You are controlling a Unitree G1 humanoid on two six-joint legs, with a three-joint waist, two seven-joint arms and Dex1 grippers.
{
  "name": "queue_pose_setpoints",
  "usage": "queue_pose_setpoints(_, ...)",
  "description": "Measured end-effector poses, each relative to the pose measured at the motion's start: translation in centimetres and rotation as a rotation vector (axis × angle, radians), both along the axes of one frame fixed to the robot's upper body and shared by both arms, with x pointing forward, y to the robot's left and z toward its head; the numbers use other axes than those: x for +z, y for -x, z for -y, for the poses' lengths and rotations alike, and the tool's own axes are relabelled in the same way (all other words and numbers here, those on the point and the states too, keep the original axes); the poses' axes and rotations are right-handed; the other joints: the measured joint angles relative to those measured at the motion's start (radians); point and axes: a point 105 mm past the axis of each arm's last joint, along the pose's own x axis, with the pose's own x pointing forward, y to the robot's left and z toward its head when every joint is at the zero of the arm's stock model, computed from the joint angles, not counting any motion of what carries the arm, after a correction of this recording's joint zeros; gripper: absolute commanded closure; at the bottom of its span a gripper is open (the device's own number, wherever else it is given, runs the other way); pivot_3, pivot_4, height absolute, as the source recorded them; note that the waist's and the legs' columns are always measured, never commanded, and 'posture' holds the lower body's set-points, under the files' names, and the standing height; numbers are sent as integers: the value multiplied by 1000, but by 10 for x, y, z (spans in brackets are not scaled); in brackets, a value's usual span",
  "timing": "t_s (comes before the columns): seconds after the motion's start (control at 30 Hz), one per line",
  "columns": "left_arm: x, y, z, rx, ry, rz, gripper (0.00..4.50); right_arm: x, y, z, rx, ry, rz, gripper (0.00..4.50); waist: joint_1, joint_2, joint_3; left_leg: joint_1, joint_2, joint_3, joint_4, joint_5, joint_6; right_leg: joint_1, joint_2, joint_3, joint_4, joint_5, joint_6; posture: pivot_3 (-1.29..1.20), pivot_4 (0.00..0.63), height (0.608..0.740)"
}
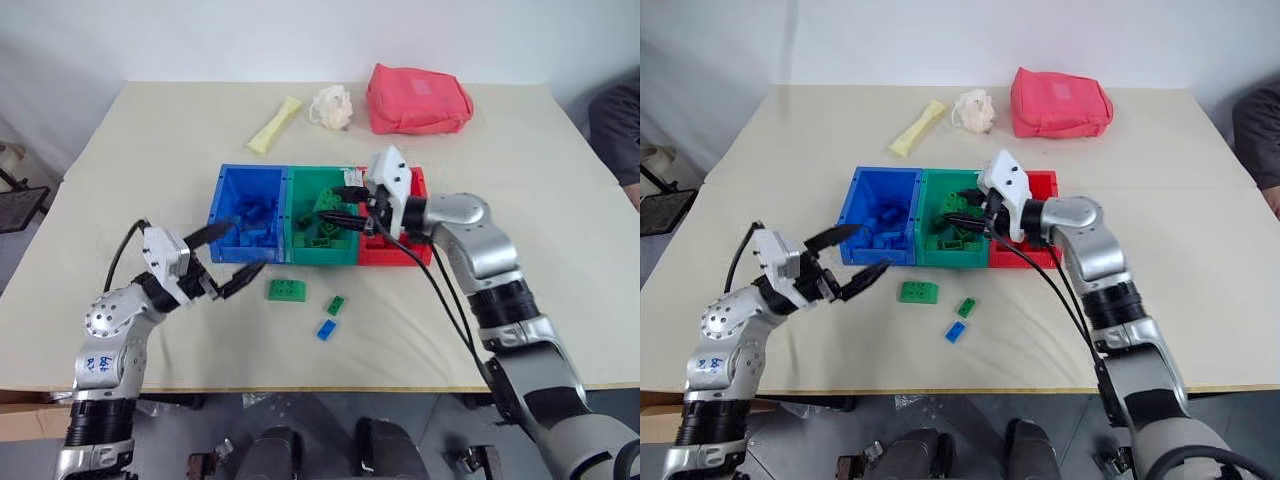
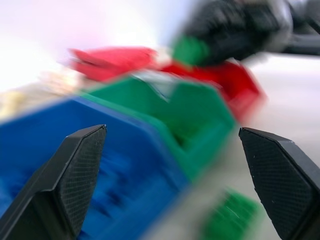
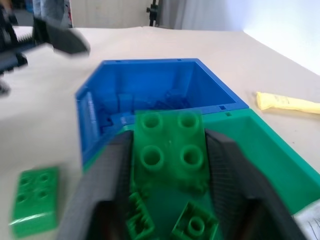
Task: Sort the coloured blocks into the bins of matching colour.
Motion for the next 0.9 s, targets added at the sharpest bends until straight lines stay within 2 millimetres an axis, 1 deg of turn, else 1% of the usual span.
queue_pose_setpoints(0.1, 0, -2, -1, 19, 12, -5, 0, 0, -4, -5, 9, 13, 21, 331, -1, 0, 0, 0, 0, -1, -1, 0, 0, -1, 0, 0, 1, 0, 0, 0, 150, 740)
queue_pose_setpoints(0.13, 0, -1, -1, 21, 12, -7, 0, -1, -4, -5, 12, 14, 24, 35, -1, 0, 0, 0, 0, -1, -1, 0, 0, -1, 0, 0, 1, 0, 0, 0, 150, 740)
queue_pose_setpoints(0.33, -8, 6, 3, -17, -13, -44, 0, -3, 0, -4, 57, 33, 28, 35, -4, 0, 0, 0, 1, 0, 0, 0, 0, -1, 0, 0, 1, 0, 0, 0, 150, 740)
queue_pose_setpoints(0.43, -13, 15, 5, -79, -53, -75, 0, -1, 9, 2, 96, 55, 50, 35, -6, 0, 0, 0, 1, 0, 0, 0, 0, -1, -1, 1, 1, 0, 0, 0, 150, 740)
queue_pose_setpoints(0.5, -19, 21, 4, -119, -76, -108, 0, -4, 19, 10, 131, 74, 47, 35, -5, 0, 0, 0, 1, 0, 0, 0, 0, -1, -1, 1, 1, 0, 0, 0, 150, 740)
queue_pose_setpoints(0.6, -26, 31, 4, -187, -124, -146, 0, -17, 34, 27, 169, 112, 8, 35, -2, 0, 0, 0, 1, 0, 0, 0, 0, 0, -2, 1, -1, 0, 0, 0, 150, 740)
queue_pose_setpoints(0.63, -28, 34, 5, -220, -150, -156, 0, -24, 41, 37, 180, 134, -10, 35, 4, 0, 0, -1, 1, 0, 0, 0, 0, 0, -2, 1, -2, 0, 0, 0, 150, 740)
queue_pose_setpoints(0.77, -45, 48, -4, -313, -225, -242, 0, -49, 68, 87, 161, 214, -101, 35, 11, 2, 1, -1, 1, 0, 0, -1, 1, 3, -2, 0, -7, 0, 0, 0, 150, 740)
queue_pose_setpoints(0.9, -57, 54, -3, -401, -248, -281, 0, -57, 90, 118, 144, 266, -146, 35, 8, 3, 2, -1, 3, 1, 0, -1, 0, 3, -2, 0, -8, 0, 0, 0, 150, 740)
